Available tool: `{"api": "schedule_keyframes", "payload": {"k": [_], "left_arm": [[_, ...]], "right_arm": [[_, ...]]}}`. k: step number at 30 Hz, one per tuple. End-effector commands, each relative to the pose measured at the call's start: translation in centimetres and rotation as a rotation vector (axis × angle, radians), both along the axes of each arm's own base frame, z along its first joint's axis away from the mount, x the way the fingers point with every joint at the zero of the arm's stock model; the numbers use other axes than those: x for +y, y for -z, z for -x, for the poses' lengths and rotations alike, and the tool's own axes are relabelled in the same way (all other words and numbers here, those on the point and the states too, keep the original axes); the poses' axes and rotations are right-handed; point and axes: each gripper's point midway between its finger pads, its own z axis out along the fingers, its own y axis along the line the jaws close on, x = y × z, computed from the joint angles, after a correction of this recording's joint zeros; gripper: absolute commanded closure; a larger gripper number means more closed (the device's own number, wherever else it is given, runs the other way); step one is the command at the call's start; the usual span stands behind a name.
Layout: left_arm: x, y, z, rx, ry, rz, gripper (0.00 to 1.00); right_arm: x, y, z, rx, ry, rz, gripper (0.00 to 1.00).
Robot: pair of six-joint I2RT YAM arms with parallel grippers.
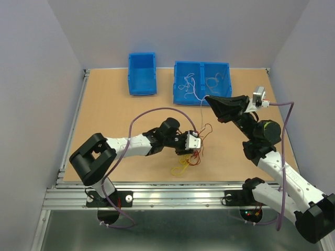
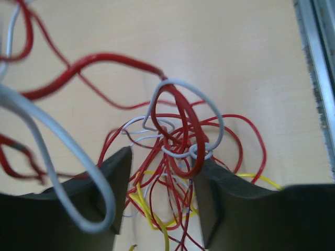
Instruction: Untangle the cables
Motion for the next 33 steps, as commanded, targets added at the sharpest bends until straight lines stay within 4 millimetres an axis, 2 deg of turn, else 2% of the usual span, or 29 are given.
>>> {"api": "schedule_keyframes", "payload": {"k": [1,2,4,6,7,9,12,13,17,18,20,21,23,24,28,31,33], "left_arm": [[-1.7,-1.7,-2.3,-0.049,-0.068,0.043,0.52],[-1.7,-1.5,-2.9,-0.053,-0.098,0.033,0.66],[-1.8,-1.5,-3.5,-0.058,-0.131,0.033,0.83],[-1.6,-2.1,-4.5,-0.08,-0.186,0.051,0.92],[-1.5,-2.9,-4.8,-0.093,-0.21,0.076,0.97],[-1.1,-3.9,-5.8,-0.102,-0.279,0.103,0.98],[0.1,-6.0,-8.0,-0.083,-0.388,0.167,1.0],[0.9,-7.0,-9.6,-0.074,-0.429,0.193,1.0],[3.0,-9.4,-13.0,0.036,-0.525,0.281,1.0],[4.8,-9.8,-14.9,0.046,-0.585,0.298,1.0],[6.7,-11.0,-16.9,0.07,-0.68,0.341,1.0],[8.5,-11.6,-18.3,0.072,-0.744,0.371,1.0],[10.8,-13.8,-19.0,0.082,-0.806,0.484,1.0],[12.7,-14.6,-19.6,0.072,-0.844,0.524,1.0],[15.7,-17.6,-18.4,0.033,-0.898,0.656,1.0],[17.0,-19.8,-17.4,-0.024,-0.911,0.727,1.0],[17.9,-21.7,-16.0,-0.072,-0.904,0.783,1.0]], "right_arm": [[-2.3,-2.8,1.4,-0.073,0.057,-0.113,0.99],[-2.7,-2.3,1.2,-0.06,0.08,-0.125,1.0],[-4.2,-2.4,0.9,-0.049,0.15,-0.177,0.99],[-5.4,-2.3,1.6,-0.063,0.192,-0.199,1.0],[-6.5,-2.8,2.3,-0.088,0.232,-0.226,0.99],[-7.4,-2.1,2.5,-0.084,0.272,-0.236,0.99],[-9.8,-1.5,2.6,-0.059,0.384,-0.277,0.99],[-10.4,-1.2,2.6,-0.058,0.414,-0.275,0.99],[-13.3,-0.4,3.0,-0.039,0.539,-0.323,0.99],[-14.4,-0.4,3.4,-0.032,0.577,-0.353,0.99],[-15.3,0.2,3.6,-0.023,0.617,-0.362,0.99],[-15.7,0.2,3.8,-0.019,0.63,-0.369,0.99],[-17.0,0.6,4.2,-0.006,0.679,-0.393,0.99],[-17.3,1.0,4.3,0.007,0.696,-0.391,1.0],[-19.4,1.6,4.8,0.033,0.783,-0.426,0.99],[-20.4,1.7,5.5,0.032,0.816,-0.441,1.0],[-20.7,1.6,5.9,0.029,0.822,-0.445,0.99]]}}
